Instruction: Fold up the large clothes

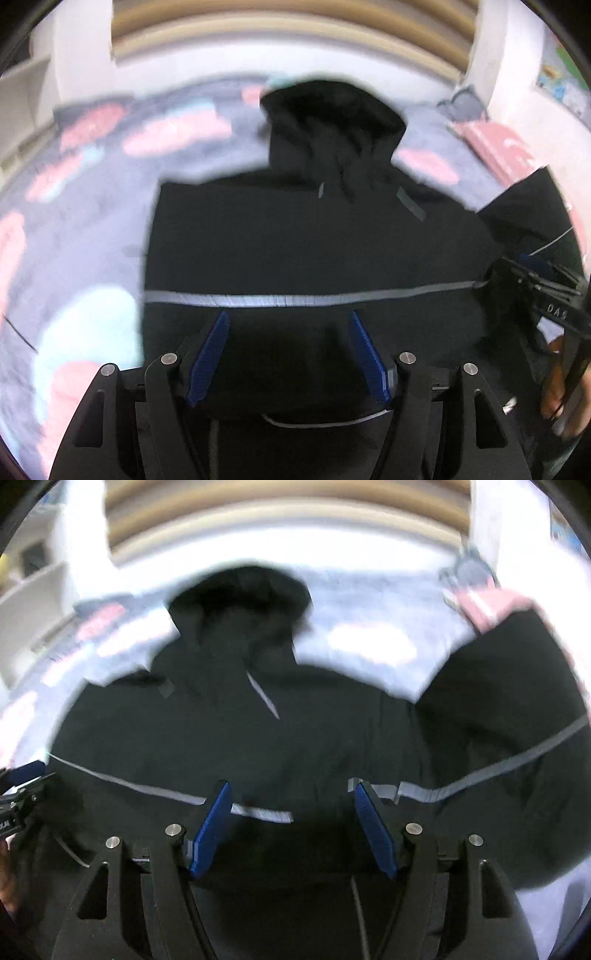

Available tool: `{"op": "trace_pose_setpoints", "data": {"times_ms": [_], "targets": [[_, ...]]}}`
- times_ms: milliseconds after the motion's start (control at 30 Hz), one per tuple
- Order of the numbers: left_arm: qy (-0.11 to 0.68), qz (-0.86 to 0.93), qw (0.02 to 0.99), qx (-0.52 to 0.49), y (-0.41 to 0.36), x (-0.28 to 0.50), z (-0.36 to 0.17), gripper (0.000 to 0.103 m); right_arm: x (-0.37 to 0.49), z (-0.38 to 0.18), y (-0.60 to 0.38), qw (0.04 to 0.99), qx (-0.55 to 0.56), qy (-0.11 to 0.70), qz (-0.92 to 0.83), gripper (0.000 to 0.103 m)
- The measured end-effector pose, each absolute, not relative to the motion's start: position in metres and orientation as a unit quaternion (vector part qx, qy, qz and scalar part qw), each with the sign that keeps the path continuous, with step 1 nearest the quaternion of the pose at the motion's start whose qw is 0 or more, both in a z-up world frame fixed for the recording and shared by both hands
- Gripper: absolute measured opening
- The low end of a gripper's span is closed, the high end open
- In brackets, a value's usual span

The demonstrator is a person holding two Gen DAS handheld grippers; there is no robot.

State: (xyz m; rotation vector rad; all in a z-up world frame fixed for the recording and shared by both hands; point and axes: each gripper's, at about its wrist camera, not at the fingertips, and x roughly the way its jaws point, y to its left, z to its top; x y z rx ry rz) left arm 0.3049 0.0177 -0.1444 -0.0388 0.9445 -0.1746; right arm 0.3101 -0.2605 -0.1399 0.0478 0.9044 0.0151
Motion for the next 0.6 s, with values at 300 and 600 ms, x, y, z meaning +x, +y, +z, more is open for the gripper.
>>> {"op": "trace_pose_setpoints", "data": {"times_ms": [300, 600], "targets": [[0.420, -0.081, 0.904, -0.028, 0.019, 0.298, -0.193, 0.072, 0.293, -0.186, -0.254, 0.910, -0.022, 0.413, -0.015, 0.074], [0.400, -0.072, 0.914, -0.011, 0.019, 0.288, -0.186, 0.073, 0.291, -0.185, -0.250, 0.913, -0.027, 0.406, -0.022, 0.074]]}}
